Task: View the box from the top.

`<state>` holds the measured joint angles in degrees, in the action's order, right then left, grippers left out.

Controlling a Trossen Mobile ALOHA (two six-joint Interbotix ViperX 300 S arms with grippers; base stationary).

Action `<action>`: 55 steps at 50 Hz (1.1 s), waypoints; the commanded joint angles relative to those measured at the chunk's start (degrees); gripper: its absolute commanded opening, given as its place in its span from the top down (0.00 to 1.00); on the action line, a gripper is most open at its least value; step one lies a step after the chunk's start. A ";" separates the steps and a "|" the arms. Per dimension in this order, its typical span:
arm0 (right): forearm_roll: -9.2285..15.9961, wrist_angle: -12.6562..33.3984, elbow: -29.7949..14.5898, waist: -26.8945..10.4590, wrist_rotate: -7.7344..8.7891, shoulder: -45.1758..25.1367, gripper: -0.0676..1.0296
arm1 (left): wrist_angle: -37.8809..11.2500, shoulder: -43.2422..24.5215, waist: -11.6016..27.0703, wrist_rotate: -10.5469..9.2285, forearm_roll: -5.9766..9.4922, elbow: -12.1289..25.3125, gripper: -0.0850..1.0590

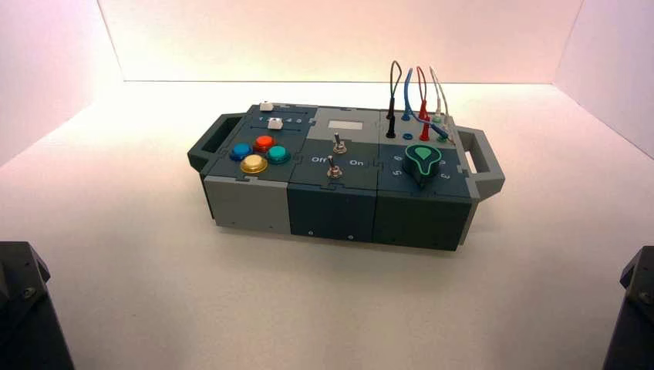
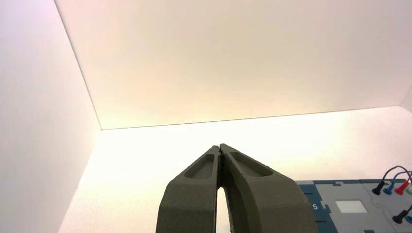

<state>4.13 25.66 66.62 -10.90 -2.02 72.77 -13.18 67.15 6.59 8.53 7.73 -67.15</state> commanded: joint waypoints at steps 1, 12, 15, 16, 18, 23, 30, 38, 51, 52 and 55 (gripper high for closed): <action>0.26 -0.44 -1.58 0.09 -0.26 -0.88 0.96 | 0.26 -0.53 -0.26 0.18 -0.09 0.70 0.95; 0.26 -0.35 -1.58 -0.09 -0.26 -0.88 0.96 | -0.18 -0.35 -0.18 0.18 -0.09 0.70 0.95; 0.62 -0.09 -1.85 0.00 -0.26 -0.88 0.96 | -0.18 -0.53 -0.18 0.18 -0.09 0.70 0.95; 0.88 0.18 -1.85 -0.09 -0.26 -0.88 0.96 | -0.18 -0.62 -0.09 0.18 -0.09 0.70 0.95; 1.23 0.44 -2.11 -0.09 -0.26 -0.88 0.96 | -0.18 -0.70 0.09 0.26 0.00 0.88 0.95; 1.67 3.16 -4.13 -0.09 -0.18 -1.67 0.96 | -3.78 -2.20 1.85 0.35 -0.09 3.25 0.95; 1.41 10.20 -11.34 -0.09 0.88 -6.42 0.96 | -14.24 -7.91 4.13 3.25 -0.35 12.39 0.95; 1.58 22.24 -24.26 -0.44 1.14 -18.72 0.96 | -24.52 -17.40 4.22 7.12 -0.26 25.31 0.95; 2.99 43.77 -39.73 -6.50 1.76 -38.41 0.96 | -48.25 -36.30 10.28 8.26 0.00 43.95 0.95; 3.08 44.30 -39.99 -7.03 1.76 -39.02 0.96 | -50.10 -37.97 10.63 8.26 0.00 44.82 0.95; 3.96 46.85 -41.31 -9.93 1.76 -42.36 0.96 | -54.23 -41.66 11.95 8.17 0.00 46.49 0.95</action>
<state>6.94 69.17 28.92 -17.49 -0.44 34.01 -62.23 30.15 16.96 16.61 7.56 -24.70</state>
